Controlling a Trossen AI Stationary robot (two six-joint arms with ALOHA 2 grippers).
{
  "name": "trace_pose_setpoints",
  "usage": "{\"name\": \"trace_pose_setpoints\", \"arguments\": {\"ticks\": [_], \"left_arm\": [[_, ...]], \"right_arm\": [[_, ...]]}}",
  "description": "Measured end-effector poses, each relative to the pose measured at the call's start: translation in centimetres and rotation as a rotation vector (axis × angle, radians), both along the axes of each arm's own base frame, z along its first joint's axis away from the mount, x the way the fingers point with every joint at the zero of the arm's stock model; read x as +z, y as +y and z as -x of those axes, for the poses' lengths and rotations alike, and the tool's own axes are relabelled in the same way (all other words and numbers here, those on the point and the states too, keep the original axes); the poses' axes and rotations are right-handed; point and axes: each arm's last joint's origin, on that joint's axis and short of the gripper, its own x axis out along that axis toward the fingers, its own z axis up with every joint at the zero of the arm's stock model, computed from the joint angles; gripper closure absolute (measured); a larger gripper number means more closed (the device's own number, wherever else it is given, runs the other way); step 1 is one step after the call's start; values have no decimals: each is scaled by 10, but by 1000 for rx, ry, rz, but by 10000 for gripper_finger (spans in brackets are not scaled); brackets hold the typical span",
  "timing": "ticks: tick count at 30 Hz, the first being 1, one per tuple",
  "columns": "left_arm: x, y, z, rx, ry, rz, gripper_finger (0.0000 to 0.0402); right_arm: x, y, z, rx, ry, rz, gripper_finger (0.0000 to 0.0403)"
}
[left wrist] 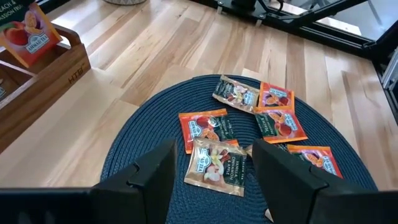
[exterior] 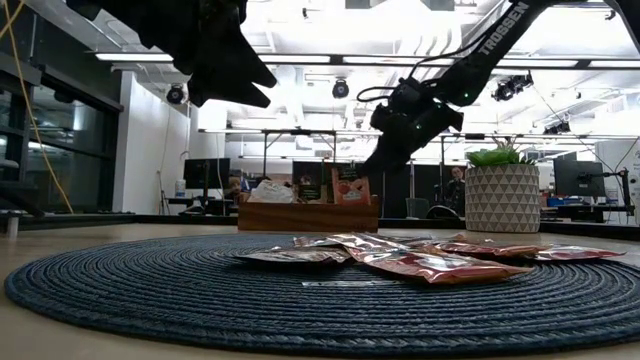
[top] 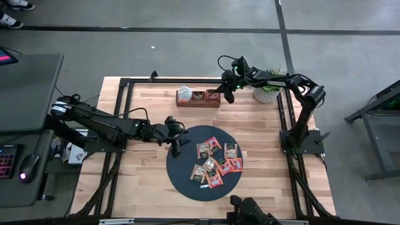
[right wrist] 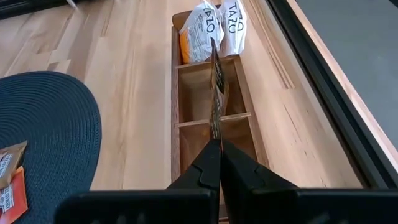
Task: Pick & Place Tea
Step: Put the orange tea bag into the right section of the wooden organizer
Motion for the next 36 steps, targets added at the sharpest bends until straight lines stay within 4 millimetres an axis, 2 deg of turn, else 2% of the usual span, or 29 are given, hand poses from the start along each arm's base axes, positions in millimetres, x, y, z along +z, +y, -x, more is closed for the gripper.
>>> {"name": "trace_pose_setpoints", "arguments": {"ticks": [5, 13, 16, 19, 23, 27, 32, 36], "left_arm": [[0, 0, 0, 3, -1, 6, 196], [0, 0, 0, 3, -1, 6, 196], [0, 0, 0, 3, -2, 7, 196], [0, 0, 0, 1, -2, 12, 195], [0, 0, 0, -1, -4, 13, 195], [-2, -1, -4, -13, -7, -6, 195], [-4, -4, -13, -77, -50, -2, 195], [-18, -7, -21, -109, -11, 13, 195]], "right_arm": [[0, 0, 0, 0, 0, 0, 389], [0, -1, 0, -25, 16, 15, 314], [6, 1, 2, -35, 18, 16, 294], [21, 8, 7, -31, 10, 23, 286], [39, 27, 9, -4, 41, 14, 285], [50, 60, 3, 79, 87, -17, 284], [36, 102, -8, 181, 199, -77, 284], [22, 130, -13, 204, 265, -131, 284]]}}
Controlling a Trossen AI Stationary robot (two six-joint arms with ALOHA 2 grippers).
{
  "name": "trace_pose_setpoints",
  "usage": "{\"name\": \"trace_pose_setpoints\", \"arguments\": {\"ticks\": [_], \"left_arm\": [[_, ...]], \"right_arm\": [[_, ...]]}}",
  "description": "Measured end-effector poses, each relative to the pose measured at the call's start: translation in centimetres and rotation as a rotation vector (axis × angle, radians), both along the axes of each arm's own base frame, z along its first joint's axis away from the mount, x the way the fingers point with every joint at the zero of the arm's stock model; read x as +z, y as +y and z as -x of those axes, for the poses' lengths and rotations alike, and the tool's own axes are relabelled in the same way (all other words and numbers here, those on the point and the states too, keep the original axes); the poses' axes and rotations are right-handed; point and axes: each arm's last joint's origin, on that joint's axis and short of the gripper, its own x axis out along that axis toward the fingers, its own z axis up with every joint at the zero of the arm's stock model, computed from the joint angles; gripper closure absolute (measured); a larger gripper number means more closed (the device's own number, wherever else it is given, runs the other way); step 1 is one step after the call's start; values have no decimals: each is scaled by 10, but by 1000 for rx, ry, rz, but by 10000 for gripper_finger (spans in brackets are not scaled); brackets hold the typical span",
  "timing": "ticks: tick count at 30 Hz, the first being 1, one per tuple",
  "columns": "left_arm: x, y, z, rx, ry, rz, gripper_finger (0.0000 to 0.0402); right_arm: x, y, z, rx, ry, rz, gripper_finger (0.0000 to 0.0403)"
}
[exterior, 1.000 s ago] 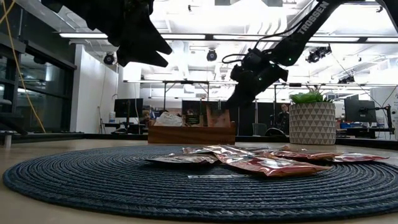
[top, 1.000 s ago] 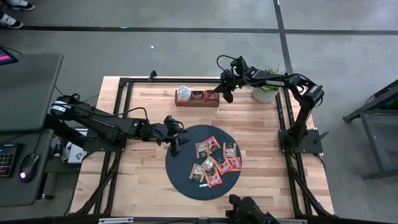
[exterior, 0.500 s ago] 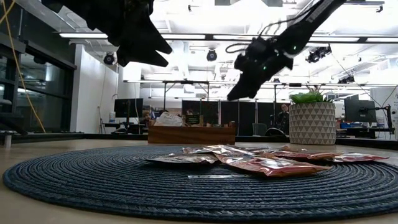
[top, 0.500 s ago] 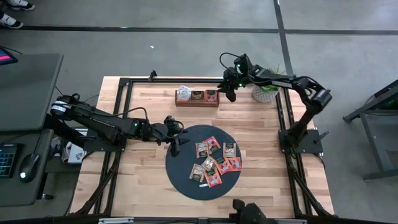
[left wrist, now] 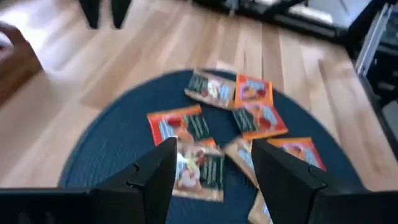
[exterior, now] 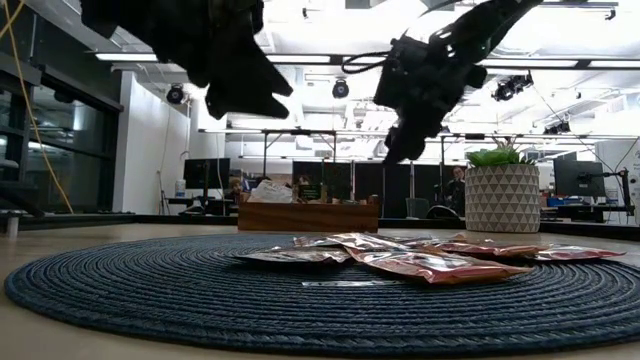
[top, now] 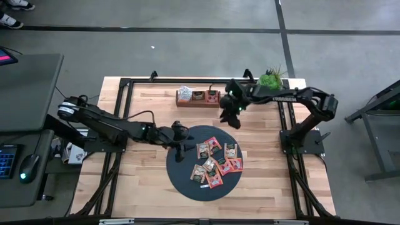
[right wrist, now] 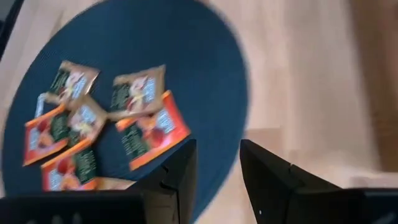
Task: Pick & Place Tea
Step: Put the orange tea bag into the right section of the wooden organizer
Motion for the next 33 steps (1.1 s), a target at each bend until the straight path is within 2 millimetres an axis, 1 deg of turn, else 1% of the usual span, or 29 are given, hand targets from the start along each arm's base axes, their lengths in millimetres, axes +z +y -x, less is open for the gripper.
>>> {"name": "trace_pose_setpoints", "arguments": {"ticks": [3, 6, 11, 18, 22, 27, 30, 33], "left_arm": [[-4, -3, -5, -50, -10, 30, 195], [-13, -6, -12, -97, -7, 54, 195], [-23, -10, -22, -149, -29, 85, 195], [-33, -12, -26, -217, -8, 81, 195], [-34, -12, -26, -230, -5, 56, 195], [-34, -12, -26, -238, -8, 24, 195], [-34, -12, -26, -243, -3, 11, 195], [-34, -12, -26, -243, -3, 11, 195]], "right_arm": [[-10, 20, -2, 12, 49, -52, 284], [-21, 42, -1, 30, 109, -103, 284], [-38, 77, 2, 24, 213, -120, 284], [-48, 118, 3, 52, 248, -158, 284], [-52, 141, 5, 82, 264, -172, 284], [-58, 155, 8, 19, 276, -196, 284], [-63, 159, 9, -28, 259, -235, 284], [-65, 161, 10, -92, 267, -237, 284]]}}
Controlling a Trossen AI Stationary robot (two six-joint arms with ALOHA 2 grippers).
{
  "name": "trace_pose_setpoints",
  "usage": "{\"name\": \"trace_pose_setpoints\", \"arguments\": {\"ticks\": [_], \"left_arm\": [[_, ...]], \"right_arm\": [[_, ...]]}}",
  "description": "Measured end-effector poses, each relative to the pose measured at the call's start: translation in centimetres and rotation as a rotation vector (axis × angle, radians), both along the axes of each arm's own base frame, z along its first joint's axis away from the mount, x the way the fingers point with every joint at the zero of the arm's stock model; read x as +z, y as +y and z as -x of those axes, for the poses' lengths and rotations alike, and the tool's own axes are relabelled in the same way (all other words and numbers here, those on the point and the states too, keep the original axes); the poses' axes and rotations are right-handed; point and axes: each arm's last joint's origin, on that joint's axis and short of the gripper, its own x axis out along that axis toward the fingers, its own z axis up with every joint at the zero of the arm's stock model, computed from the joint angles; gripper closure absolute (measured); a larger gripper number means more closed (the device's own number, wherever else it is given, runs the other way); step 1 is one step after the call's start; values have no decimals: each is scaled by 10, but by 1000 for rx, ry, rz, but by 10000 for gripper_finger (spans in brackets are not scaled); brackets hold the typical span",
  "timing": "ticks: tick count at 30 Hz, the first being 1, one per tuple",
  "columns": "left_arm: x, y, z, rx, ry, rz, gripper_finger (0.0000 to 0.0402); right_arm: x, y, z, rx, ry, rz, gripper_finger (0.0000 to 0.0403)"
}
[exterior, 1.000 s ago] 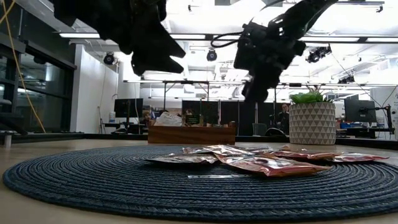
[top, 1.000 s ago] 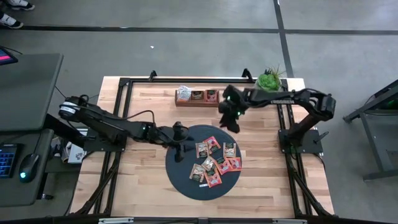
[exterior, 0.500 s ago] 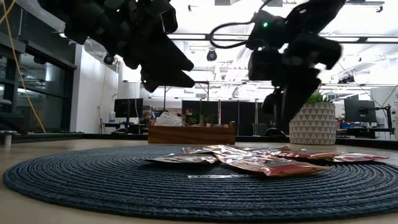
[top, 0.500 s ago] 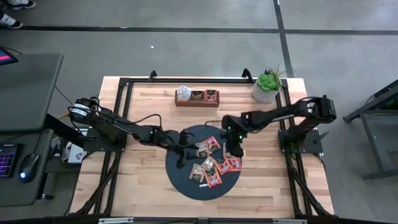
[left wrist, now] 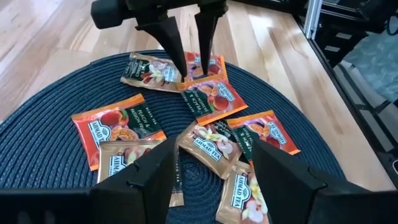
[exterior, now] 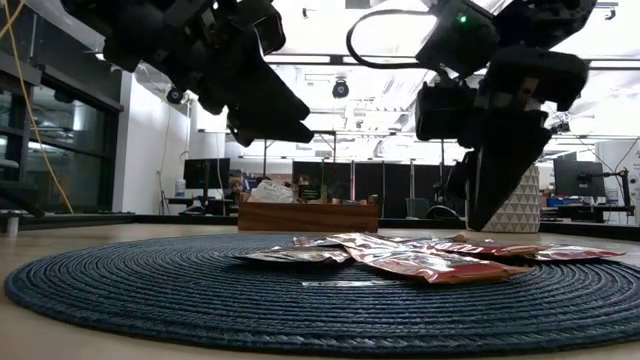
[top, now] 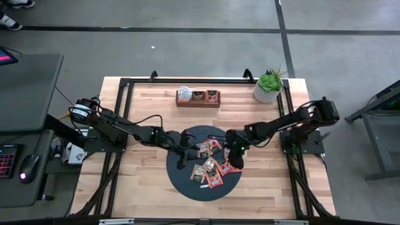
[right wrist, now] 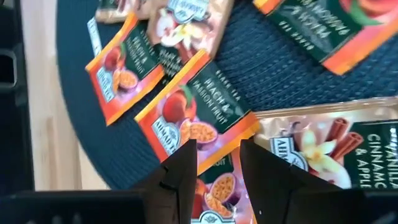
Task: Pick & Place Tea
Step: Put the orange tea bag into the right section of the wooden organizer
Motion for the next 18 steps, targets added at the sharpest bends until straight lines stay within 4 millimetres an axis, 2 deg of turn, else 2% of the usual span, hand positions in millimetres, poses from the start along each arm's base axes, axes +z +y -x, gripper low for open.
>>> {"name": "trace_pose_setpoints", "arguments": {"ticks": [8, 18], "left_arm": [[0, 0, 0, 1, 0, 0, 195], [0, 0, 0, -9, 0, 5, 195]], "right_arm": [[2, 1, -3, -119, 21, -55, 270], [2, 1, -4, -252, 70, -137, 181]]}}
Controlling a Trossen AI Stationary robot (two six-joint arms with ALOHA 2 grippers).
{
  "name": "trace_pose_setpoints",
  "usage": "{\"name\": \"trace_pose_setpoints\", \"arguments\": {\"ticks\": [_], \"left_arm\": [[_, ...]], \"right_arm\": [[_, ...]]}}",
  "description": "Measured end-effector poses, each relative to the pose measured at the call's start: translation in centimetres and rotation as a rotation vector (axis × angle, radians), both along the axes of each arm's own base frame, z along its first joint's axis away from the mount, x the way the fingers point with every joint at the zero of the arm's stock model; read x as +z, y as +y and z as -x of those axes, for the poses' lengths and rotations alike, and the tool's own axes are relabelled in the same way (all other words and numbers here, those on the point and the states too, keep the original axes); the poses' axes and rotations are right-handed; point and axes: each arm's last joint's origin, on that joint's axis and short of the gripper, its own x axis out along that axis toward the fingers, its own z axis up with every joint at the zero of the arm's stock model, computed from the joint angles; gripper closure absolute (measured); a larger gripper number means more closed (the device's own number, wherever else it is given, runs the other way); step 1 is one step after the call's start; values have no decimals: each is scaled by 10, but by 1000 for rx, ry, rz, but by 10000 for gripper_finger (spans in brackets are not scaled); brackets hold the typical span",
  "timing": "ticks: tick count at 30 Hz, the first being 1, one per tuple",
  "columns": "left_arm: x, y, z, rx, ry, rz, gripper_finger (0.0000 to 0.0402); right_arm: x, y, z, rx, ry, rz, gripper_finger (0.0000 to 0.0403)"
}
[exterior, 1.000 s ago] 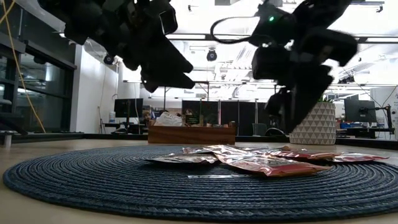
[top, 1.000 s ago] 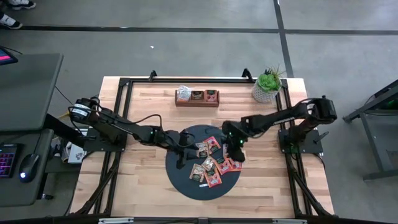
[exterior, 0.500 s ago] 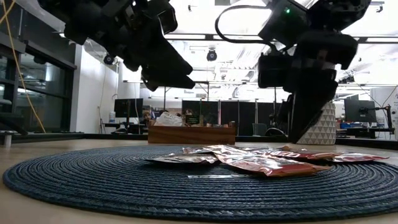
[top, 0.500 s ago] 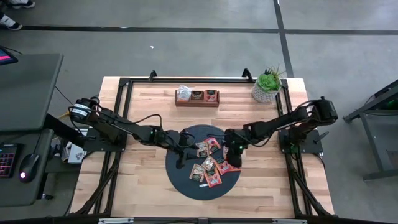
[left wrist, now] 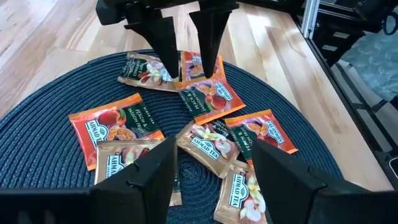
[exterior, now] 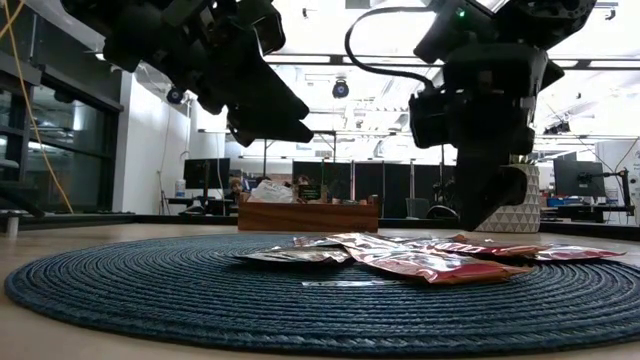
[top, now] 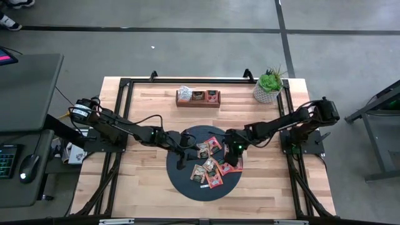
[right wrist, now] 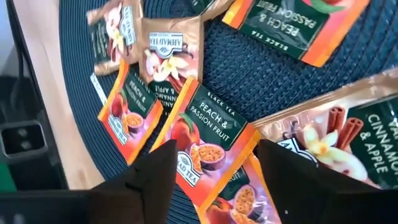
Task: Pick & Place Tea
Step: Put the orange tea bag into the right section of the wooden organizer
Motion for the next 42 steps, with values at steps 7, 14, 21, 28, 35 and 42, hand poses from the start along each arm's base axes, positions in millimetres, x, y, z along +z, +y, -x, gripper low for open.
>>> {"name": "trace_pose_setpoints", "arguments": {"ticks": [7, 14, 21, 28, 35, 42], "left_arm": [[0, 0, 0, -1, 1, 1, 195], [0, 0, 0, -16, 3, 8, 195], [0, 0, 0, -16, 4, 7, 195], [-1, 0, 1, -19, 11, 3, 195], [-1, -1, 1, -24, 10, 2, 196], [-1, -1, 1, -25, 10, 2, 195]], "right_arm": [[1, 0, -2, -112, 32, -84, 163], [1, 0, -2, -178, 52, -97, 166], [-2, 2, -2, -230, 97, -127, 166], [-13, 9, -3, -251, 144, -135, 166], [-15, 9, -7, -270, 108, -117, 167], [-15, 8, -7, -295, 105, -96, 198]]}}
